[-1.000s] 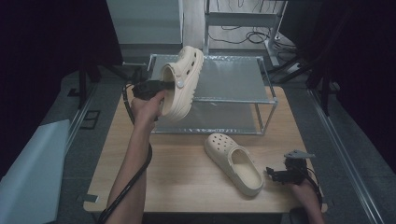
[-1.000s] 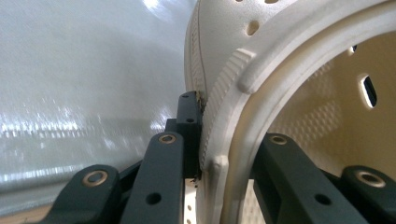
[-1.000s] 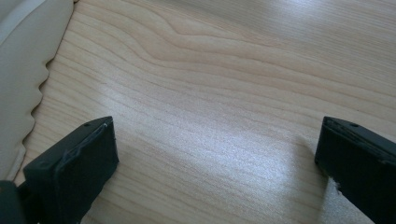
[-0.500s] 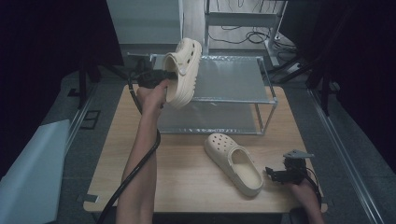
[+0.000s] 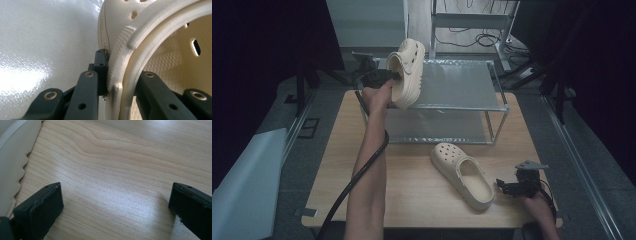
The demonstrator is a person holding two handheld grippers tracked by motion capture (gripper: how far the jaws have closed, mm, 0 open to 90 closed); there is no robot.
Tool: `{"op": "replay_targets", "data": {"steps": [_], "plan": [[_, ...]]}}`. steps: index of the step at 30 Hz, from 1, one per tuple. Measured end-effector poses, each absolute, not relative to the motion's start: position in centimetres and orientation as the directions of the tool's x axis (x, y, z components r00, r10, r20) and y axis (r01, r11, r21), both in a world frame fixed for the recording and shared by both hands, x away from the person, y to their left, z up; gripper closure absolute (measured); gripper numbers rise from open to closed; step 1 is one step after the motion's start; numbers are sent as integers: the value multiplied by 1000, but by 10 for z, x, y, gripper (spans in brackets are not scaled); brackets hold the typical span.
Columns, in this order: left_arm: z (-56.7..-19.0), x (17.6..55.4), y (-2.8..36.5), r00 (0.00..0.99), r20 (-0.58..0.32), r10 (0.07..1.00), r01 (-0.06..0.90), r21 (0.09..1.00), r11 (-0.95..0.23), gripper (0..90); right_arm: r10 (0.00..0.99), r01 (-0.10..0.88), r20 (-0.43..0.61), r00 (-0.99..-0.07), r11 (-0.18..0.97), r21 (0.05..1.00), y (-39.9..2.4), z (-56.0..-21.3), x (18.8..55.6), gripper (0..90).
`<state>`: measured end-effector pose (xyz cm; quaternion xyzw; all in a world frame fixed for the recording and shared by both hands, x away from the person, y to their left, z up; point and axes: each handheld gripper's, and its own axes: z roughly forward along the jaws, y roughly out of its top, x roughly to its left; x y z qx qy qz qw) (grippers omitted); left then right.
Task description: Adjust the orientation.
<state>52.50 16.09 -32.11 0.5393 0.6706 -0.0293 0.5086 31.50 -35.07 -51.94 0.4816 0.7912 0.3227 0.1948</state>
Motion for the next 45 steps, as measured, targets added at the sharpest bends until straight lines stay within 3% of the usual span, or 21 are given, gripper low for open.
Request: {"op": "replay_targets", "data": {"steps": [11,19,31,39,45], "plan": [[-330,530,160,95,-722,686,760,497,418,748,885,634,2,-466,332,698,-350,-519,315,0],[-335,529,163,128,-784,607,754,475,454,617,882,630,-2,-471,338,699,-350,-520,315,0],[-335,528,151,192,-775,603,761,505,407,417,882,630,-2,-471,338,699,-350,-520,314,0],[-328,525,145,233,-740,631,759,544,358,349,882,631,-1,-472,338,699,-350,-520,314,0],[-324,522,146,253,-745,618,755,551,355,350,882,631,-1,-472,338,699,-350,-520,314,0]]}}
